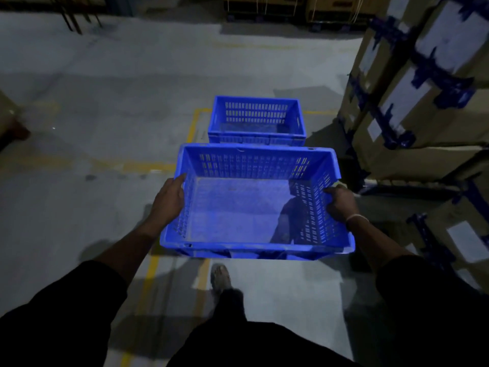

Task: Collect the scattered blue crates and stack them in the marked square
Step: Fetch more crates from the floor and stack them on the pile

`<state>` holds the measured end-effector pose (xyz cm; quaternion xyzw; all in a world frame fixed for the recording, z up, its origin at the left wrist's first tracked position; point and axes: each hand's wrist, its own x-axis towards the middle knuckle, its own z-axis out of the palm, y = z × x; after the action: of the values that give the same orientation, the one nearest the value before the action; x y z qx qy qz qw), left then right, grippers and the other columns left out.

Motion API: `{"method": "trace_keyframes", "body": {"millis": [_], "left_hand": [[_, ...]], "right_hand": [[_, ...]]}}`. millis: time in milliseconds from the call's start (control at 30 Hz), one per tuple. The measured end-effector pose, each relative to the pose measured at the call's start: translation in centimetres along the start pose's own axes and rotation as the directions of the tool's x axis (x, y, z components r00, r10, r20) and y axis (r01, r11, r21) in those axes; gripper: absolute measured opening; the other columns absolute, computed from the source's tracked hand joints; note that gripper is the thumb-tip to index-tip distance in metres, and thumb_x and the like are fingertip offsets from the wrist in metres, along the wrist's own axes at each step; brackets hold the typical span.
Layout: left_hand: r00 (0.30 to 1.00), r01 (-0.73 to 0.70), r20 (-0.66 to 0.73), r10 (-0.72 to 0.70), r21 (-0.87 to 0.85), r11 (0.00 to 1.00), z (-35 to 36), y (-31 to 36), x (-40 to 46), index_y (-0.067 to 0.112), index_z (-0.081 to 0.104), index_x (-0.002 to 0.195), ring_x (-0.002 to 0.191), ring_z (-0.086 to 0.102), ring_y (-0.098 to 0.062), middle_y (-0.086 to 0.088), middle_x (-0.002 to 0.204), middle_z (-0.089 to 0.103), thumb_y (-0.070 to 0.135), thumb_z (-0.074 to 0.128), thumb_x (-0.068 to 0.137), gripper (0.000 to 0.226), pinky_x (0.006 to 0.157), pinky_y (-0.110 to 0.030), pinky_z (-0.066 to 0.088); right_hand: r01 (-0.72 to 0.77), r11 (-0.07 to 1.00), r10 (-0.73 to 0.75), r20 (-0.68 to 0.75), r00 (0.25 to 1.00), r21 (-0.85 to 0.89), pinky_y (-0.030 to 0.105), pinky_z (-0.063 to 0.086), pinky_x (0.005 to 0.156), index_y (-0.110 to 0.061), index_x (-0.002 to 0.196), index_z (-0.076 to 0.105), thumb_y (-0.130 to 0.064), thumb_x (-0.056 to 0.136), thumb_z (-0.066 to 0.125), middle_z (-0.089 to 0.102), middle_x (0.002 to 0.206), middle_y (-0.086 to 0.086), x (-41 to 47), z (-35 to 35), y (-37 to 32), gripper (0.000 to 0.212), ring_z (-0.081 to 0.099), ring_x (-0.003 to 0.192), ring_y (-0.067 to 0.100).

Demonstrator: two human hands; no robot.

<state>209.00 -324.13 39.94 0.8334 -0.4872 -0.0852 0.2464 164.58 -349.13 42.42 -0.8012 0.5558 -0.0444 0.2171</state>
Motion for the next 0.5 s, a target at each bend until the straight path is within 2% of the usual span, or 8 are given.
{"method": "trace_keyframes", "body": {"millis": [200,267,400,500], "left_hand": [[0.999,-0.01,0.043,0.012,-0.045,0.999,0.1,1.5,14.9,0.007,0.046,0.147,0.117,0.057,-0.039,-0.026,0.128,0.055,-0.001,0.059,0.084,0.064,0.098,-0.042,0.045],[0.998,-0.008,0.054,0.011,-0.053,0.999,-0.1,1.4,19.6,0.006,0.045,0.148,0.12,0.055,-0.041,-0.028,0.131,0.053,0.001,0.057,0.087,0.062,0.1,-0.043,0.044],[0.997,-0.047,0.065,0.048,-0.017,0.999,-1.3,1.4,28.3,0.013,0.04,0.152,0.121,0.055,-0.04,-0.022,0.137,0.051,0.022,0.042,0.089,0.064,0.098,-0.046,0.047],[0.998,-0.047,0.053,0.045,0.035,0.998,-1.2,1.7,34.0,0.017,0.039,0.153,0.118,0.056,-0.041,-0.02,0.139,0.05,0.013,0.047,0.096,0.058,0.093,-0.047,0.047]], "right_hand": [[0.022,1.0,-0.023,-0.016,1.0,-0.021,0.034,0.04,0.102,0.001,0.125,0.063,0.007,0.068,0.07,0.056,0.129,0.029,14.2,-2.3,-2.9,0.057,0.054,0.12,0.042],[0.025,0.999,-0.025,-0.016,1.0,-0.035,0.034,0.039,0.103,0.001,0.125,0.063,0.007,0.069,0.069,0.056,0.129,0.029,18.3,-3.0,-4.1,0.056,0.054,0.12,0.043],[0.035,0.998,-0.036,-0.015,0.999,-0.054,0.035,0.041,0.102,0.0,0.124,0.064,0.003,0.071,0.071,0.059,0.126,0.028,26.4,-4.8,-5.9,0.053,0.057,0.118,0.041],[0.022,0.997,-0.024,-0.029,0.999,-0.069,0.037,0.042,0.102,0.0,0.124,0.064,0.002,0.07,0.072,0.06,0.126,0.029,32.1,-5.8,-7.4,0.054,0.057,0.117,0.042]]}}
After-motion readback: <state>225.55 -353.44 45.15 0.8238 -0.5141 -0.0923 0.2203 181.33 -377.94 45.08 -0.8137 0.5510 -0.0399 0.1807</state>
